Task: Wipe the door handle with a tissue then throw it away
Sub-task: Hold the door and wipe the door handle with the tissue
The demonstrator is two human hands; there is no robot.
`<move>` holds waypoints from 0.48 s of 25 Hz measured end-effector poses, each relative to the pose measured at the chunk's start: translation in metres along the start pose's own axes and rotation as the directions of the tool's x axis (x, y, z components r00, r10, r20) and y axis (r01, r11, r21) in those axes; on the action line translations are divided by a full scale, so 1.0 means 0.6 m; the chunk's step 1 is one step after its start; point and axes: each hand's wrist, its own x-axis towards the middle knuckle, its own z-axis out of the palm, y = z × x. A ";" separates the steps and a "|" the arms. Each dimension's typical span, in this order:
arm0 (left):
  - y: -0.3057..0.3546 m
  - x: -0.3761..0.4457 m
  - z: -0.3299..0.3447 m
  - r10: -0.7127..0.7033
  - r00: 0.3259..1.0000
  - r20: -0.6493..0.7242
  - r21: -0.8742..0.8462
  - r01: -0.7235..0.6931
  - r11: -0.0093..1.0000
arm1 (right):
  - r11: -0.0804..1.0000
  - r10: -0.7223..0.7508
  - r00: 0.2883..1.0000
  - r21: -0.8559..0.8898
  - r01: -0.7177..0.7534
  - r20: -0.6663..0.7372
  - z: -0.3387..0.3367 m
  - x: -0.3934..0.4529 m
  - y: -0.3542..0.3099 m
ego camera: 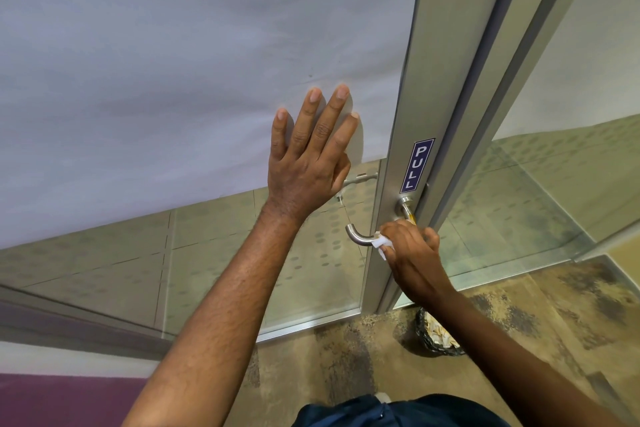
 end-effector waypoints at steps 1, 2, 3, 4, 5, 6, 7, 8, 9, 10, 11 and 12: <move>0.000 0.000 0.000 0.001 1.000 -0.004 -0.003 -0.001 1.000 | 0.996 0.045 0.999 0.073 -0.046 0.013 0.002 -0.006 0.002; 0.000 0.000 0.001 0.001 1.000 -0.005 -0.004 -0.001 1.000 | 0.992 0.066 0.998 0.103 -0.067 0.017 0.003 -0.010 0.004; 0.000 -0.001 0.001 0.000 1.000 -0.004 -0.003 0.000 1.000 | 0.993 0.071 0.997 0.095 -0.072 0.015 0.001 -0.014 0.006; 0.000 -0.001 0.002 0.001 1.000 -0.001 -0.001 -0.001 1.000 | 0.996 0.067 0.998 0.065 -0.067 0.003 -0.002 -0.019 0.008; -0.001 -0.001 0.002 0.001 1.000 0.000 -0.003 -0.001 1.000 | 0.998 0.057 0.998 0.032 -0.057 -0.026 -0.004 -0.026 0.011; -0.001 -0.001 0.004 0.001 1.000 0.000 -0.007 -0.001 1.000 | 0.998 0.056 0.995 0.006 -0.056 -0.077 -0.007 -0.033 0.013; -0.002 -0.001 0.005 -0.001 1.000 0.000 -0.010 0.001 1.000 | 0.997 0.079 0.986 0.011 -0.078 -0.147 -0.009 -0.037 0.016; -0.003 -0.001 0.006 -0.004 1.000 -0.001 -0.012 0.004 1.000 | 0.990 0.134 0.968 0.059 -0.125 -0.211 -0.011 -0.038 0.018; -0.003 -0.002 0.007 -0.007 1.000 -0.001 -0.014 0.007 1.000 | 0.964 0.236 0.946 0.174 -0.200 -0.221 -0.012 -0.034 0.018; -0.002 -0.003 0.008 -0.010 1.000 0.000 -0.018 0.010 1.000 | 0.900 0.361 0.915 0.324 -0.292 -0.178 -0.015 -0.029 0.016; -0.001 -0.004 0.008 -0.012 1.000 0.001 -0.021 0.012 1.000 | 0.810 0.470 0.875 0.449 -0.377 -0.113 -0.018 -0.022 0.015; 0.001 -0.006 0.009 -0.014 1.000 0.003 -0.022 0.014 1.000 | 0.726 0.553 0.831 0.527 -0.441 -0.066 -0.022 -0.016 0.014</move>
